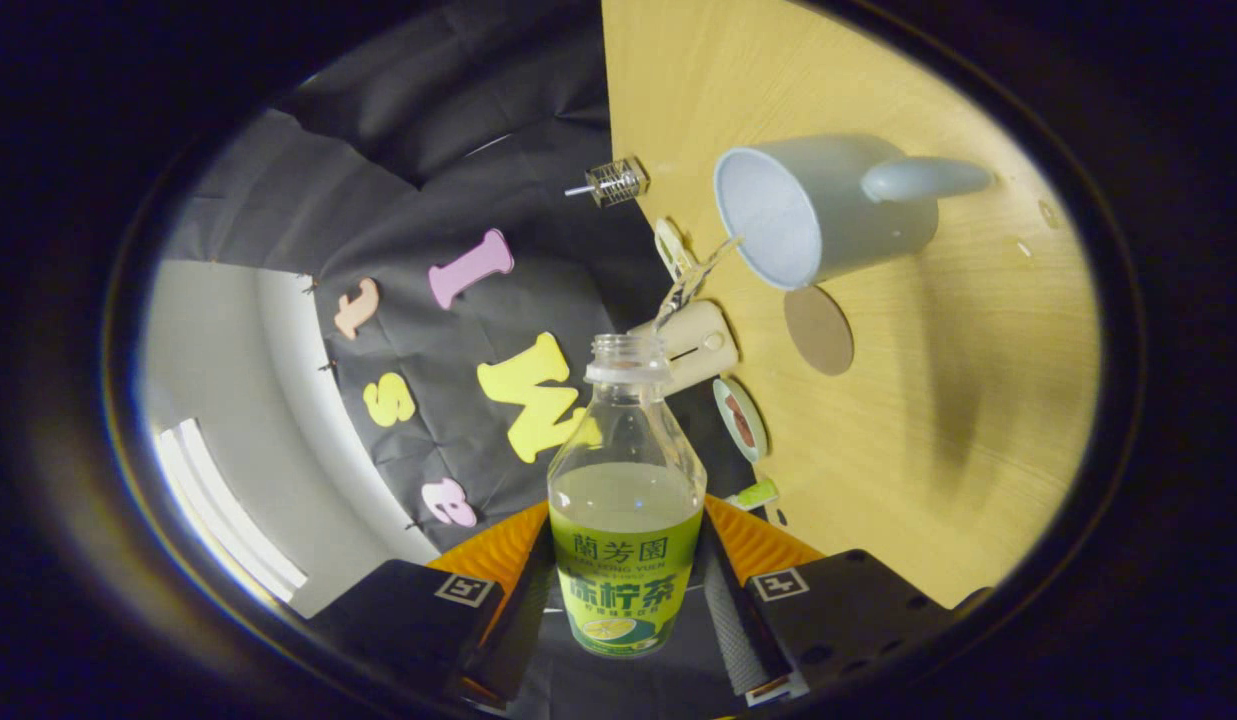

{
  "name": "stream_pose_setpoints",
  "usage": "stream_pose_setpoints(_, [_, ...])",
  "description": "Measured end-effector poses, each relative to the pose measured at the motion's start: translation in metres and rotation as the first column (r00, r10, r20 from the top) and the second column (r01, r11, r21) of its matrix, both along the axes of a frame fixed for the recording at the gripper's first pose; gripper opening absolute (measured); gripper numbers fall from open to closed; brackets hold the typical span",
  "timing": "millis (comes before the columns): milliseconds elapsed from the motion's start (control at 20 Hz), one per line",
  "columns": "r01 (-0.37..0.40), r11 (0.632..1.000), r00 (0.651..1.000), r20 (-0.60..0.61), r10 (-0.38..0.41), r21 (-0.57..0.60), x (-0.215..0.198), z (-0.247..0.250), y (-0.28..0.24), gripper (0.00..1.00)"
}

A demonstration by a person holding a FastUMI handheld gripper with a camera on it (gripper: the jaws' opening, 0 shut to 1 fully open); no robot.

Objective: Take the bottle from table, then pour the juice into the cup, finally place the bottle on the coaster

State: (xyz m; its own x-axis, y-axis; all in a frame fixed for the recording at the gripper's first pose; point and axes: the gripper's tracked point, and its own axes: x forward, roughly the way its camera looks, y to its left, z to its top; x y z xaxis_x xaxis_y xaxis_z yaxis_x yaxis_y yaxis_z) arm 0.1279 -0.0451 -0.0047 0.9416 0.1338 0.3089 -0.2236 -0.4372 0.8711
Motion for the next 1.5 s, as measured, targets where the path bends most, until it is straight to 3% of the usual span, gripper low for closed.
stream_pose_setpoints(550, [-0.016,0.994,0.999,0.033,0.013,0.104,0.002,0.012,-0.012,0.78])
stream_pose_setpoints(750, [-0.056,0.993,0.998,0.041,0.052,0.106,-0.001,0.014,-0.008,0.78])
stream_pose_setpoints(1050, [-0.034,0.971,0.995,0.104,0.010,0.235,-0.008,0.018,-0.030,0.78])
stream_pose_setpoints(1500, [-0.048,0.942,0.987,0.163,-0.006,0.331,-0.010,0.024,-0.030,0.78])
